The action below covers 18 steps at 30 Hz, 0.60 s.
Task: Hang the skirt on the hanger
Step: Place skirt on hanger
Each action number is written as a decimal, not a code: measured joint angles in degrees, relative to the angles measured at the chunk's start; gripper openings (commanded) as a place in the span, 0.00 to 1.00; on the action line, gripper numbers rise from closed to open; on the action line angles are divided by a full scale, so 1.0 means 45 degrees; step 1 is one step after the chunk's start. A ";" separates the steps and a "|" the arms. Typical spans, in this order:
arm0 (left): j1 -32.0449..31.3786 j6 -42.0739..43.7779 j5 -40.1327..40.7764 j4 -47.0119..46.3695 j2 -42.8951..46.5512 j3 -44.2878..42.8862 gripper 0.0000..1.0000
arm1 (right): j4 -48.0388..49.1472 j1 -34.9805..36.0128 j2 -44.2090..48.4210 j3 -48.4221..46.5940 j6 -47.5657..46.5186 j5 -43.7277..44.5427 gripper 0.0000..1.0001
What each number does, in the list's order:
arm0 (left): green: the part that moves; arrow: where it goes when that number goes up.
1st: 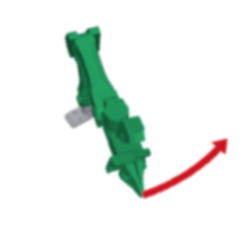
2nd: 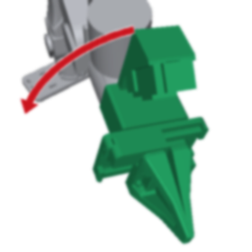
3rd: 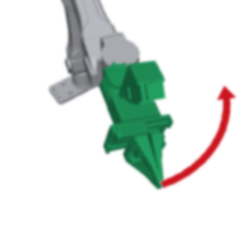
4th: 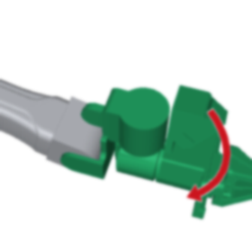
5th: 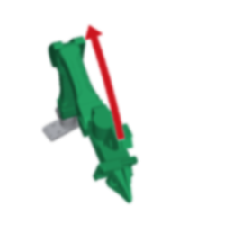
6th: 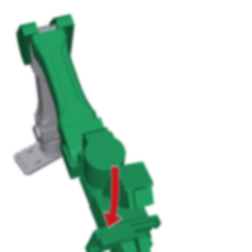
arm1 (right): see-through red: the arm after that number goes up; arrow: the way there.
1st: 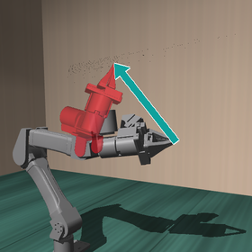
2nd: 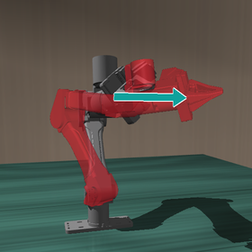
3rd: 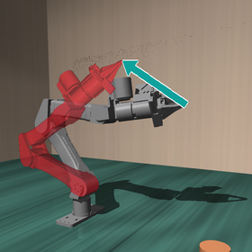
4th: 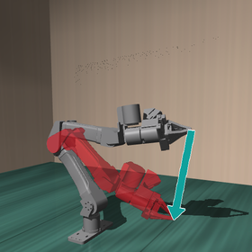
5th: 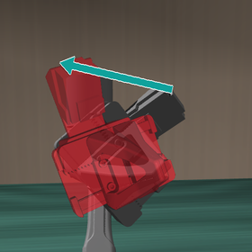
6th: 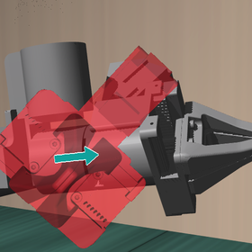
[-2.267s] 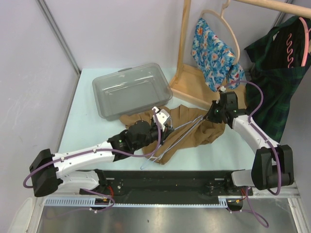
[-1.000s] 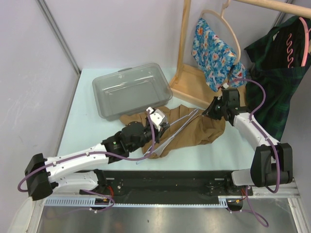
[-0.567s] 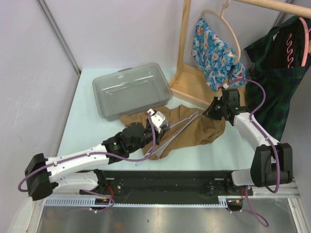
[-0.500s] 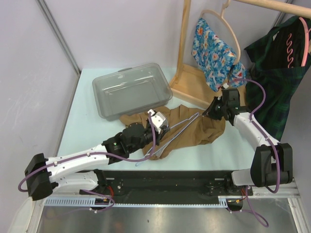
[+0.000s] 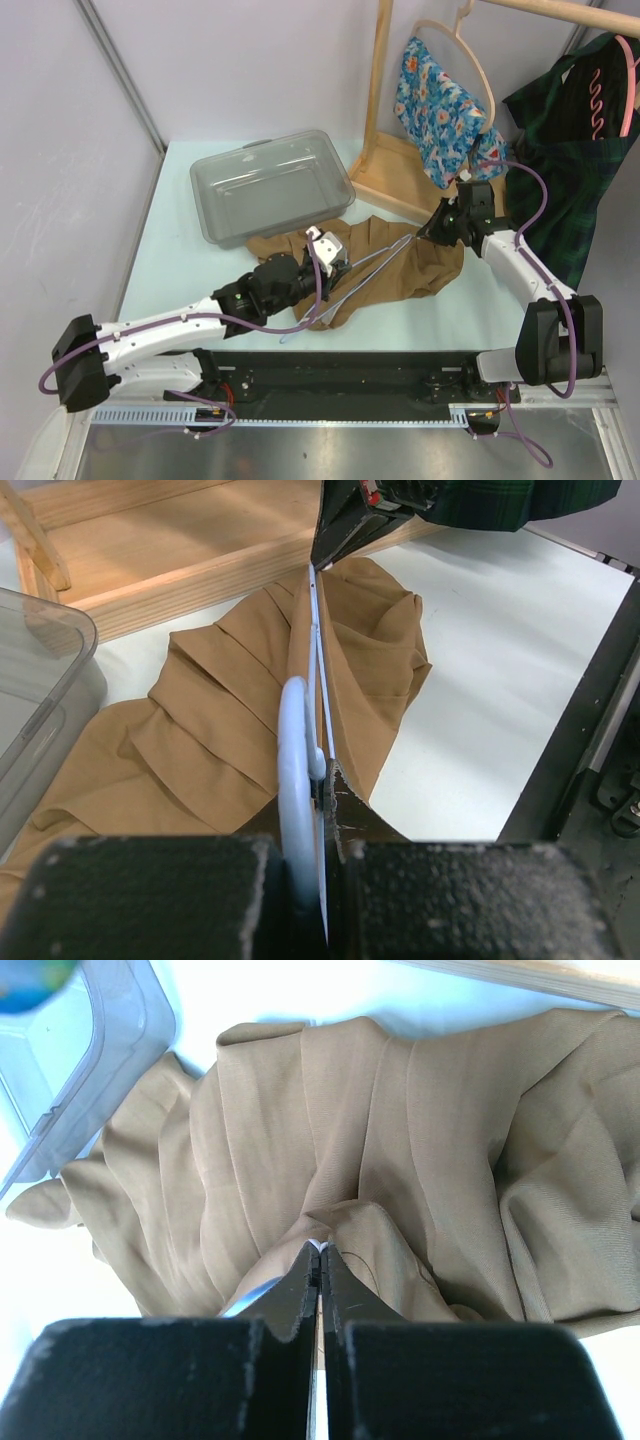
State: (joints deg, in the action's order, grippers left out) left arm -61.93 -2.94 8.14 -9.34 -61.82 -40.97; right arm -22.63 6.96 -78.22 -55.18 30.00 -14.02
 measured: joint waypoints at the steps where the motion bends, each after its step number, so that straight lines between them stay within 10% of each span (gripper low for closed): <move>1: -0.0010 0.0000 0.0000 -0.0005 -0.0010 0.0000 0.00 | -0.0015 -0.0010 0.0000 -0.0005 0.0000 0.0000 0.00; 18: -0.0272 0.0005 0.1443 -0.0452 -0.0432 0.0155 0.00 | -0.0107 -0.0185 0.0000 -0.0131 0.0000 -0.0151 0.00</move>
State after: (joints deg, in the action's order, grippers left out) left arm -63.16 -2.92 14.63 -11.38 -63.77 -40.27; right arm -23.11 6.13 -78.22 -55.77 30.00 -14.70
